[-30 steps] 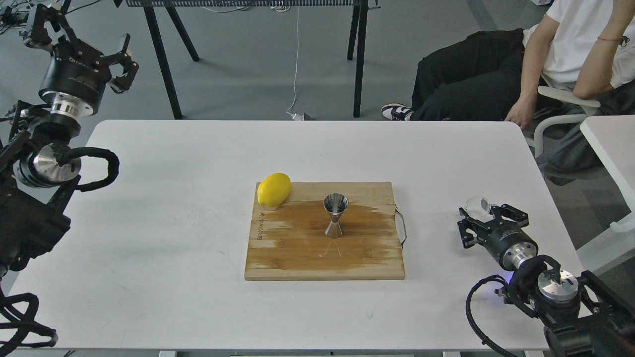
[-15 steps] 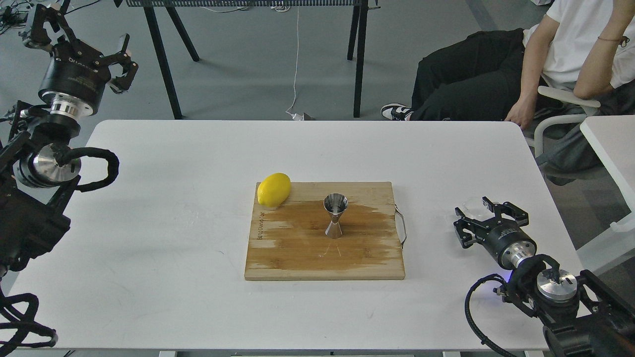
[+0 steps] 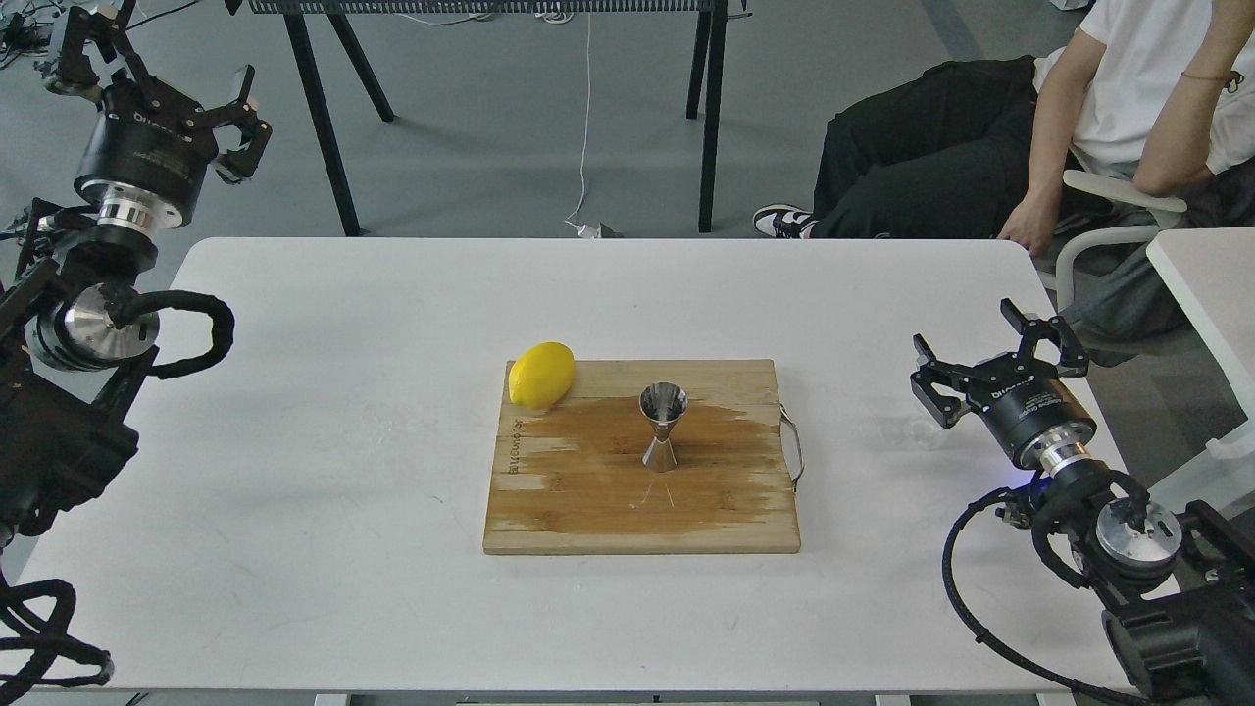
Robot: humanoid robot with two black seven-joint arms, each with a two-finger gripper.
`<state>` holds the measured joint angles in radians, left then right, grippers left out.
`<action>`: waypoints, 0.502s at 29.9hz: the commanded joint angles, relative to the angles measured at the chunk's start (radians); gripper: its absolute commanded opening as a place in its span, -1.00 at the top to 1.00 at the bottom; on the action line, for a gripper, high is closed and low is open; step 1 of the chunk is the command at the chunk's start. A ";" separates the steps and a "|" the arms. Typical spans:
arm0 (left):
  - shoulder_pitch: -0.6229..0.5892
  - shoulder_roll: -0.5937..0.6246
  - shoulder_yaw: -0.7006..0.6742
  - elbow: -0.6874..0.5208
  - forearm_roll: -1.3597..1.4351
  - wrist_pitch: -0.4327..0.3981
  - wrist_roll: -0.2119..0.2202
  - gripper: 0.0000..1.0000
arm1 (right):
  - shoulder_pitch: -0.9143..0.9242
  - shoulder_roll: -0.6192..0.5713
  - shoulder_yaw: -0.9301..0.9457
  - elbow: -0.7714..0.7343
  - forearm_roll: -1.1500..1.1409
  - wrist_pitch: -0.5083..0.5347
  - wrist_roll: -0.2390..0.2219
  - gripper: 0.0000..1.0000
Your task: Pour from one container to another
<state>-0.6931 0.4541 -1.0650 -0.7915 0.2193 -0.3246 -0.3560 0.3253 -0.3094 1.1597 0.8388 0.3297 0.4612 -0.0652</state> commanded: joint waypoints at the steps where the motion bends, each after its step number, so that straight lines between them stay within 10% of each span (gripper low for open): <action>1: 0.001 0.000 0.000 0.000 0.000 0.001 -0.001 -1.00 | 0.052 -0.019 0.000 0.000 -0.001 0.028 -0.001 -0.99; 11: 0.004 0.000 0.000 0.000 0.000 0.001 0.003 -1.00 | 0.277 -0.057 -0.003 -0.024 -0.064 0.028 0.165 -1.00; 15: 0.009 -0.005 0.002 0.000 0.000 0.001 0.008 -1.00 | 0.325 -0.057 0.000 -0.055 -0.064 0.028 0.162 -1.00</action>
<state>-0.6873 0.4523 -1.0644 -0.7918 0.2193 -0.3246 -0.3508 0.6164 -0.3663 1.1576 0.8113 0.2681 0.4888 0.0950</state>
